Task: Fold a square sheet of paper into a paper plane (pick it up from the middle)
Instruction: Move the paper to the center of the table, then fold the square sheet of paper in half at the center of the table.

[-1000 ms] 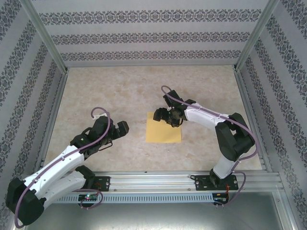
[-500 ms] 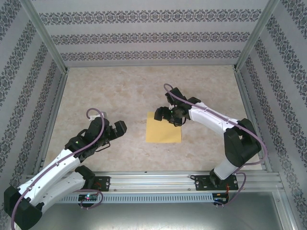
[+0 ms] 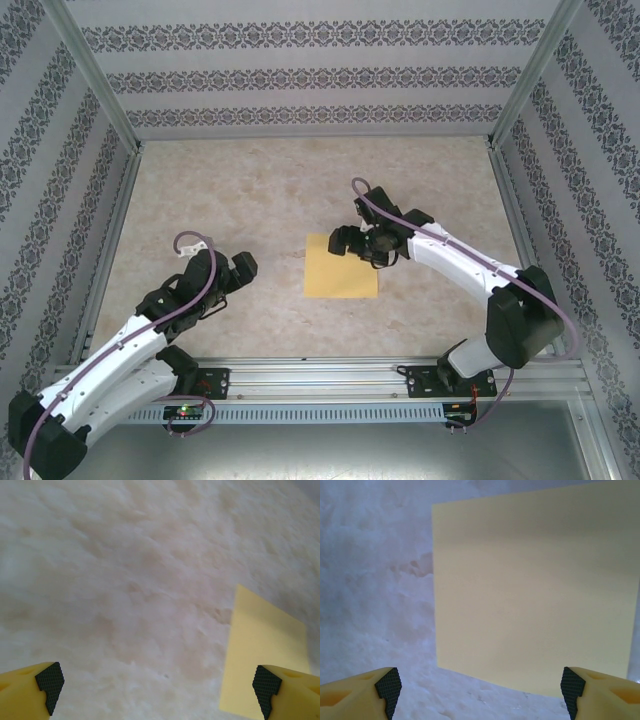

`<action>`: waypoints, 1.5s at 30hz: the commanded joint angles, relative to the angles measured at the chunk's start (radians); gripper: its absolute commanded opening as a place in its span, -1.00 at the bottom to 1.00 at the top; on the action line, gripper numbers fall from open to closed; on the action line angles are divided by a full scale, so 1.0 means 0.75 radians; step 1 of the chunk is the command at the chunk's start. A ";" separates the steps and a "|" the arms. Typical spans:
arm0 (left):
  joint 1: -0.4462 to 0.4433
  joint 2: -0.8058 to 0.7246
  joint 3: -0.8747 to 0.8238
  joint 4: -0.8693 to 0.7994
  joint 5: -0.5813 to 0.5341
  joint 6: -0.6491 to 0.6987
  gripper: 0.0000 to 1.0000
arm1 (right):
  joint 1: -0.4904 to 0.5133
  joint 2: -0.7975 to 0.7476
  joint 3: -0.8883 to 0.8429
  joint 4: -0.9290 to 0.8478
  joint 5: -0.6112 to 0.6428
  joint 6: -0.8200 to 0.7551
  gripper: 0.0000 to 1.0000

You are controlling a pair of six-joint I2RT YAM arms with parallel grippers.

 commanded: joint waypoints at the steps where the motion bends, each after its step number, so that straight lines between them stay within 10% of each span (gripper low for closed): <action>1: 0.011 0.077 0.001 -0.055 -0.298 -0.190 1.00 | 0.051 -0.032 -0.060 0.055 0.065 0.092 0.72; 6: 0.083 0.377 0.120 0.023 -0.265 -0.101 1.00 | 0.134 0.049 -0.006 -0.081 0.197 0.138 0.70; 12: 0.175 0.677 0.293 0.067 0.128 0.012 1.00 | 0.195 0.015 -0.065 0.033 0.237 0.168 0.67; 22: 0.207 0.561 0.260 0.223 0.311 0.181 1.00 | 0.182 0.023 0.020 -0.131 0.340 0.048 0.78; 32: 0.214 0.874 0.500 0.173 0.499 0.249 1.00 | 0.180 0.207 0.203 -0.310 0.359 0.006 0.95; 45: 0.261 0.751 0.393 0.187 0.454 0.212 1.00 | 0.203 0.647 0.563 -0.456 0.371 -0.014 0.95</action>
